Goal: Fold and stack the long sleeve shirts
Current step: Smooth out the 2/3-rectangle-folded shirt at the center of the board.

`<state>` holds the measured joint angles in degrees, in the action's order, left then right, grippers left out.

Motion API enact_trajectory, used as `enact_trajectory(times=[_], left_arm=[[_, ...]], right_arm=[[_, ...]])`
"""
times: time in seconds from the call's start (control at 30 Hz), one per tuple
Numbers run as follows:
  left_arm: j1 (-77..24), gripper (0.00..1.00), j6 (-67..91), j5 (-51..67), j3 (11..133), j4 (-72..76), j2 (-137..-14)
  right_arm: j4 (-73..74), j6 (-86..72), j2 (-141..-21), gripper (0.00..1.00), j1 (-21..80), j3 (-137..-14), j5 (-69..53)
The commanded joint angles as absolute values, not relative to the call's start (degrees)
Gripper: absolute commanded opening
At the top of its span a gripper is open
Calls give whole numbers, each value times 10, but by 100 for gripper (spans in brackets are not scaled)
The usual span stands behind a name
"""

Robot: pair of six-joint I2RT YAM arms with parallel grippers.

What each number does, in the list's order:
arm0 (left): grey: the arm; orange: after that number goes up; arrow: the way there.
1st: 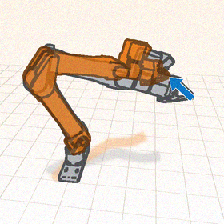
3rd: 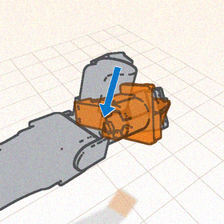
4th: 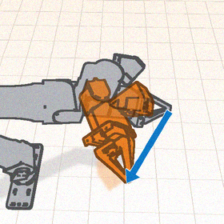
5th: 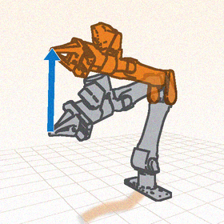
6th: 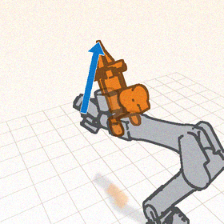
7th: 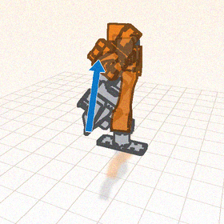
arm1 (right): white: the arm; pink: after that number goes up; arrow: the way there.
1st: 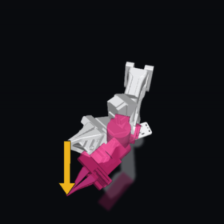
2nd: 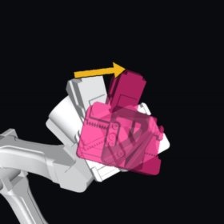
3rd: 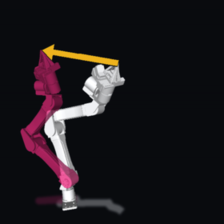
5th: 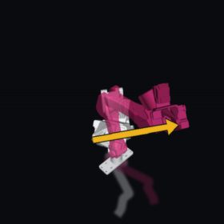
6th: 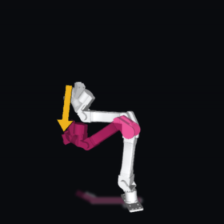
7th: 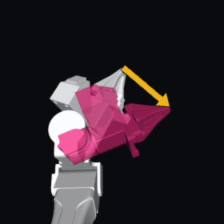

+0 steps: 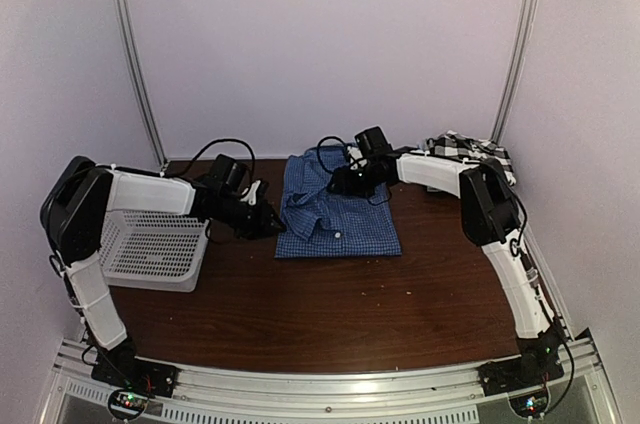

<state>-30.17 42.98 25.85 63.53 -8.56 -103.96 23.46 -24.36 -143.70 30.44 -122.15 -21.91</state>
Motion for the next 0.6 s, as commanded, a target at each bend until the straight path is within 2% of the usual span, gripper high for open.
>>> enact_trajectory(times=[0.0,0.27,0.57], left_arm=[[-318,29,416,267,689,-82,-1090],[-324,29,422,264,822,-92,-1208],[-289,30,427,198,1129,-178,-1380]], right_arm=[[240,-245,-1428,66,301,-1244,-226],[245,-226,-1314,66,302,-1164,-198],[199,-226,-1156,67,305,-973,-192]])
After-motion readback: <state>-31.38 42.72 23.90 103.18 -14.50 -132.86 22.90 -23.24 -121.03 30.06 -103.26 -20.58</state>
